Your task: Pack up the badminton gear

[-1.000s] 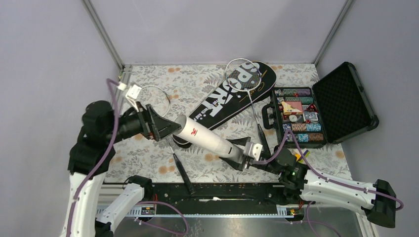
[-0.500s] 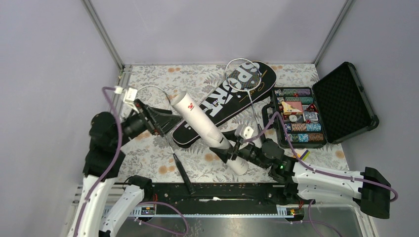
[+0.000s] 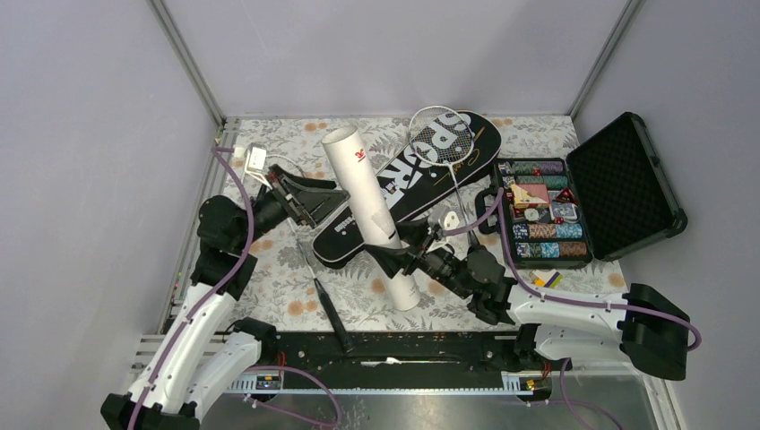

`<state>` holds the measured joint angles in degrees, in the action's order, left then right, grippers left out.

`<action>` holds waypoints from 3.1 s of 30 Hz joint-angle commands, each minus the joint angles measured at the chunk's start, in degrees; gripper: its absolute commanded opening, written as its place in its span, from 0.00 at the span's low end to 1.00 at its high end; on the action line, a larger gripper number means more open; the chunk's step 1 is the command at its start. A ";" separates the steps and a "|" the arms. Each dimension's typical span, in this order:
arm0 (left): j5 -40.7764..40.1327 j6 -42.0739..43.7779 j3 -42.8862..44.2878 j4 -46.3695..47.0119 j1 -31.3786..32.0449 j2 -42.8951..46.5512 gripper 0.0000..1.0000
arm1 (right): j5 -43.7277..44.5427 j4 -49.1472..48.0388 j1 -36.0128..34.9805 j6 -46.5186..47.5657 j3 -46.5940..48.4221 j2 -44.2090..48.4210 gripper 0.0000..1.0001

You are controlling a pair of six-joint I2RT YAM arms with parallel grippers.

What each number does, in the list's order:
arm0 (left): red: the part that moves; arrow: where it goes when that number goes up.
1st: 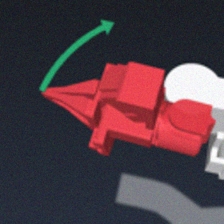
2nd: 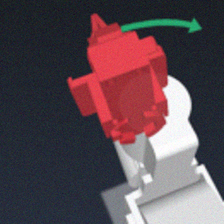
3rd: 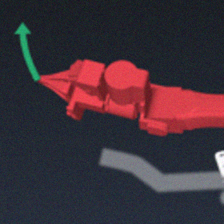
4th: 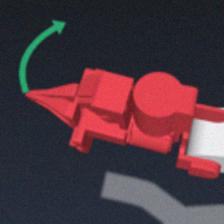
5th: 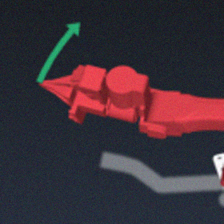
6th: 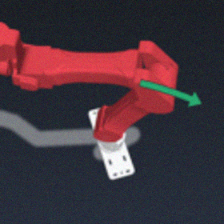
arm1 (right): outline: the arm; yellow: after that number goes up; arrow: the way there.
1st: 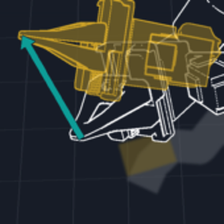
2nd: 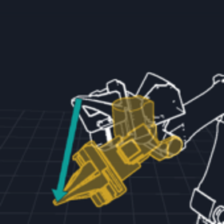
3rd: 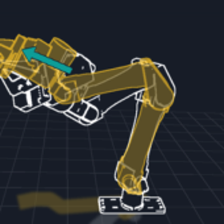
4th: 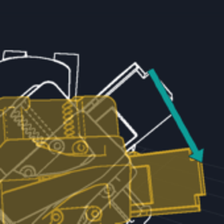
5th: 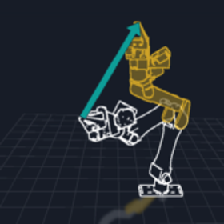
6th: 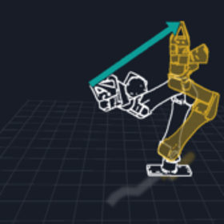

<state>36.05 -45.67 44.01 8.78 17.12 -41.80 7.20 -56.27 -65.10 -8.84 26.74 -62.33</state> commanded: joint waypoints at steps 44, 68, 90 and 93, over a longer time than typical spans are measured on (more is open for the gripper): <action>-16.30 60.20 10.25 -37.34 10.47 3.29 0.39 | 24.90 72.31 0.75 -34.14 2.59 11.90 0.52; -17.56 63.98 10.46 -52.90 10.62 11.82 0.37 | 19.93 62.47 3.67 -31.90 3.89 -10.01 0.13; -26.73 63.65 6.21 -49.83 22.62 8.15 0.34 | 25.74 69.02 3.74 -31.95 3.60 1.37 0.27; -29.54 64.39 6.22 -49.82 26.45 6.50 0.34 | 25.53 68.46 3.80 -32.32 4.19 -2.26 0.29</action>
<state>11.73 16.34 50.00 -46.30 39.75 -34.06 30.92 11.64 -61.71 -38.87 29.23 -61.23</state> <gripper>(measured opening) 0.626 0.281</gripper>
